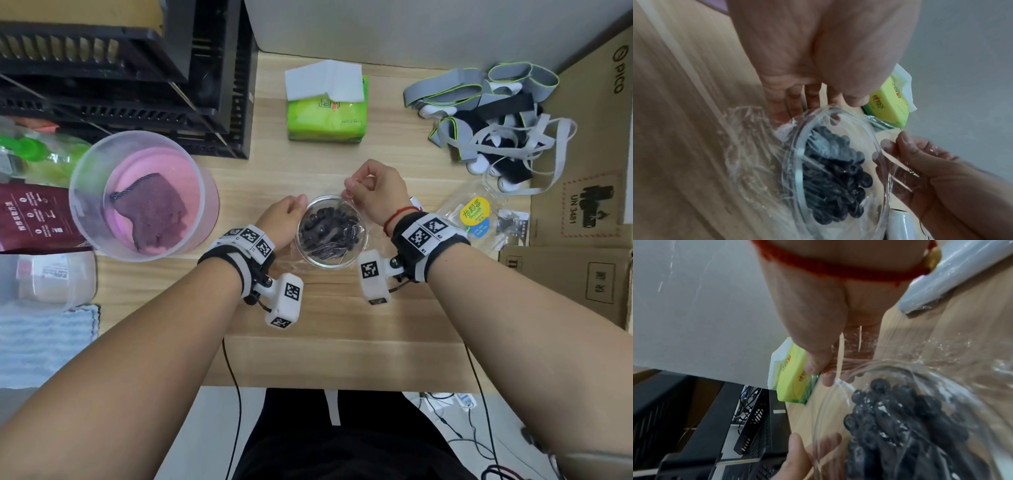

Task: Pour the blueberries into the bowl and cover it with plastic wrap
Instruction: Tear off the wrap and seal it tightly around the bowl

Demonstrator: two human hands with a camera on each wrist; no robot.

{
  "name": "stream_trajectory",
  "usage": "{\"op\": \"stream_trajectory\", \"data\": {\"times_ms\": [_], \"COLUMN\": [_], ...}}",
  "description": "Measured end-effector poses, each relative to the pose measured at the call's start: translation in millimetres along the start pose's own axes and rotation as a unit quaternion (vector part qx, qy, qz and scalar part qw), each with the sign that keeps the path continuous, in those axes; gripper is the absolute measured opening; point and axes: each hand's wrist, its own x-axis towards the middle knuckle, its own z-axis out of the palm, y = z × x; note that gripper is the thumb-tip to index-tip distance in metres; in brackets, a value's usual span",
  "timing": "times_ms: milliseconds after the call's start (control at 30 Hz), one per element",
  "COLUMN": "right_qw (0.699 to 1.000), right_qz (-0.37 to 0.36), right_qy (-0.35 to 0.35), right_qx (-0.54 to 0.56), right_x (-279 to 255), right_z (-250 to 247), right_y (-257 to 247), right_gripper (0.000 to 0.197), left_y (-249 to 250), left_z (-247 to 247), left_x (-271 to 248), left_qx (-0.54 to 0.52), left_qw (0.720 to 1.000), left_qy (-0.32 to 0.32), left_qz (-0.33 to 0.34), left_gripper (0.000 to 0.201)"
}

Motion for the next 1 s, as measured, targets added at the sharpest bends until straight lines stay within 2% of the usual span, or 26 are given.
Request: {"op": "stream_trajectory", "data": {"times_ms": [100,200,333,533,733,1000], "right_qw": [0.998,0.998,0.998,0.998,0.999,1.000], "right_qz": [-0.015,-0.018,-0.023,-0.040,-0.023,-0.008], "right_qy": [-0.010,-0.012,-0.023,-0.037,-0.032,-0.014], "right_qx": [0.058,0.061,0.048,0.036,0.025,0.004], "right_x": [-3.2,-4.5,-3.9,-5.1,-3.7,-1.4], "right_z": [-0.7,-2.5,-5.4,-8.5,-9.5,-7.1], "right_y": [-0.6,0.5,0.8,-1.3,3.8,8.5], "right_gripper": [0.022,0.021,0.019,0.018,0.019,0.020], "left_y": [2.7,6.5,11.0,28.9,18.7,17.5], "left_z": [-0.1,-1.1,0.3,6.0,-2.1,-7.2], "left_x": [3.3,2.9,8.5,22.5,29.1,26.7], "left_qx": [-0.011,-0.049,-0.078,-0.033,0.033,0.011], "left_qw": [1.000,0.998,0.994,0.992,0.995,0.997], "left_qy": [-0.006,-0.039,-0.047,-0.033,-0.012,-0.007], "left_qz": [0.003,0.025,0.059,0.115,0.091,0.073], "left_gripper": [0.047,0.039,0.028,0.014,0.042,0.032]}}
